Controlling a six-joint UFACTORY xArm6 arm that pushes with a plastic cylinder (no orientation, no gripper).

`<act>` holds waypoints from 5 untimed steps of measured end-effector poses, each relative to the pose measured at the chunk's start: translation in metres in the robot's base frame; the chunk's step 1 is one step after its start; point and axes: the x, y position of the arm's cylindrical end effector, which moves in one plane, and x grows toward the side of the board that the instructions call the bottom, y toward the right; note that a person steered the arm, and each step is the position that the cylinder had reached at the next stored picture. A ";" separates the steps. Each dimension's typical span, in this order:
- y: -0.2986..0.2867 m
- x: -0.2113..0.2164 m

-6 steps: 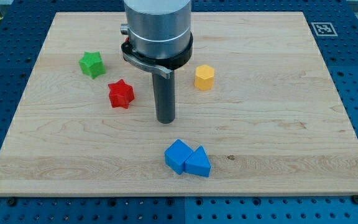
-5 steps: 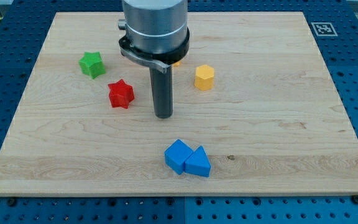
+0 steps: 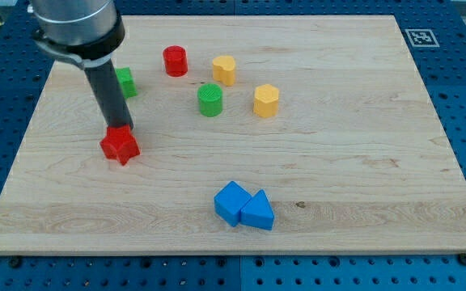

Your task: Slide the red star to the bottom

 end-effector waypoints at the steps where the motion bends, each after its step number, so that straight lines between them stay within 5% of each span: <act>1: 0.003 0.010; 5: 0.023 0.022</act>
